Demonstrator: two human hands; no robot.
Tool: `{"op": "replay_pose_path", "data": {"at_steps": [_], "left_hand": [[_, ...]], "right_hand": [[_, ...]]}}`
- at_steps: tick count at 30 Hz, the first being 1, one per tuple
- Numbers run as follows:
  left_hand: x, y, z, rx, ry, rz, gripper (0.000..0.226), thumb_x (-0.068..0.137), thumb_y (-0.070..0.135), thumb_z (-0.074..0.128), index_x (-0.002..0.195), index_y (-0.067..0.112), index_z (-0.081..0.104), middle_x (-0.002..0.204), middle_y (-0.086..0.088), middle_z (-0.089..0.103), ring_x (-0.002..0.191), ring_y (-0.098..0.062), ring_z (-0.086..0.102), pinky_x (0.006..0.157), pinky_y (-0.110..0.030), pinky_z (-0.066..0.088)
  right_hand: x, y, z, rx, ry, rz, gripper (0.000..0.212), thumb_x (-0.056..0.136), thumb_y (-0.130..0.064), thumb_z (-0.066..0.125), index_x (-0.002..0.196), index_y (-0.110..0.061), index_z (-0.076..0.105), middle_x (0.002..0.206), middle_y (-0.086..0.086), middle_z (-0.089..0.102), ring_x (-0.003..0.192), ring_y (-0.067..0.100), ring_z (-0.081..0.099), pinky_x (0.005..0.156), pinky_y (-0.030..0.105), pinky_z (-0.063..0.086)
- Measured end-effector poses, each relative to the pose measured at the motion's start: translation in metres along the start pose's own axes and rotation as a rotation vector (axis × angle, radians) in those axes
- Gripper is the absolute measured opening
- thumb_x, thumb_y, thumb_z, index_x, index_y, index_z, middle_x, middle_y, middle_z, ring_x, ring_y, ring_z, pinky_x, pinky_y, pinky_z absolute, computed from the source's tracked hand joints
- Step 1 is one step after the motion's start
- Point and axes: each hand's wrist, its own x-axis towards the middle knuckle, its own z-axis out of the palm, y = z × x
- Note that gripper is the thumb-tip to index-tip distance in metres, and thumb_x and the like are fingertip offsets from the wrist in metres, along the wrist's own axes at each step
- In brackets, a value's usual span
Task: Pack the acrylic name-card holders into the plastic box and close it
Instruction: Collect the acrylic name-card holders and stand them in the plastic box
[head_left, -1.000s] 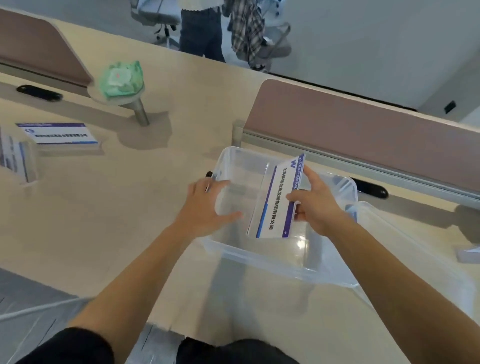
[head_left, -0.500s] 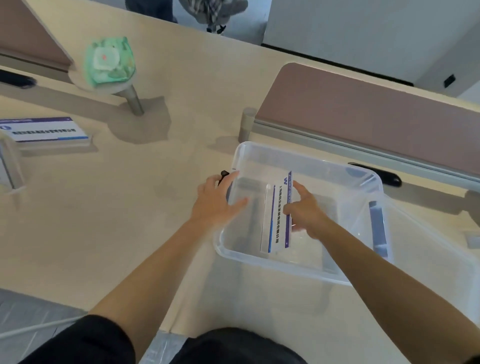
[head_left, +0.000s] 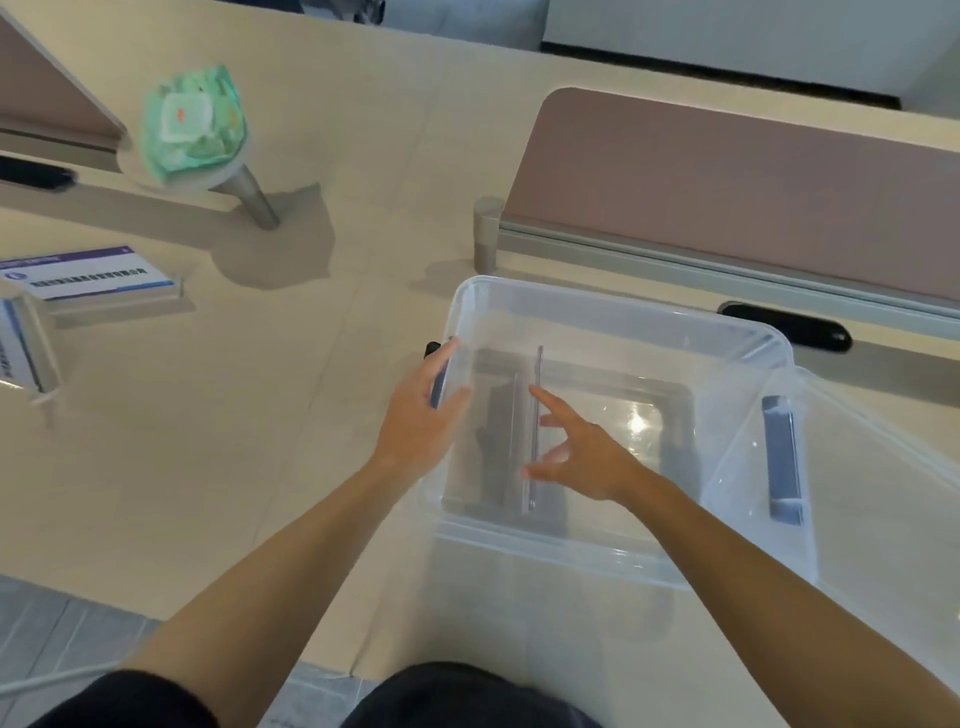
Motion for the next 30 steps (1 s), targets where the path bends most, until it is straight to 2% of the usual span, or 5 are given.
{"op": "replay_pose_path", "data": {"at_steps": [5,11,16,24,30], "left_hand": [[-0.001,-0.006,-0.02,0.05,-0.245,0.034,0.074,0.088,0.014,0.058,0.146,0.05,0.027,0.139,0.052,0.021,0.129,0.027,0.019,0.108,-0.038,0.036],[-0.002,-0.018,-0.017,-0.033,-0.179,0.033,0.074,0.08,0.011,0.046,0.144,0.046,0.034,0.146,0.036,0.029,0.132,0.017,0.029,0.091,-0.008,0.039],[0.002,-0.026,-0.018,0.005,-0.191,0.032,0.077,0.078,0.009,0.044,0.148,0.039,0.032,0.145,0.04,0.028,0.139,0.01,0.024,0.105,-0.021,0.031],[0.0,-0.02,-0.016,-0.016,-0.179,0.038,0.075,0.077,0.01,0.046,0.143,0.046,0.035,0.139,0.045,0.03,0.135,0.014,0.028,0.105,-0.018,0.028],[-0.001,-0.016,-0.017,0.004,-0.184,0.033,0.072,0.077,0.016,0.046,0.135,0.057,0.033,0.137,0.045,0.031,0.131,0.013,0.032,0.11,-0.032,0.035]], "right_hand": [[0.008,0.016,-0.008,0.046,-0.117,-0.05,0.121,0.056,-0.056,0.089,0.143,-0.069,0.005,0.161,-0.006,0.029,0.13,0.024,0.053,0.106,0.042,0.047],[0.023,0.017,-0.002,0.171,-0.134,-0.085,0.125,0.056,-0.047,0.092,0.149,-0.058,0.008,0.163,-0.004,0.023,0.145,0.027,0.034,0.111,0.039,0.04],[0.039,0.01,0.012,0.155,-0.1,-0.13,0.129,0.049,-0.065,0.088,0.15,-0.055,0.009,0.161,-0.011,0.025,0.147,0.017,0.03,0.117,0.05,0.034],[0.055,-0.014,0.033,0.242,-0.065,-0.161,0.123,0.06,-0.044,0.093,0.151,-0.049,0.011,0.162,-0.009,0.022,0.146,0.014,0.025,0.113,0.046,0.039],[0.062,-0.021,0.042,0.203,-0.074,-0.189,0.123,0.06,-0.055,0.09,0.151,-0.052,0.006,0.163,-0.014,0.015,0.148,0.015,0.021,0.113,0.056,0.037]]}}
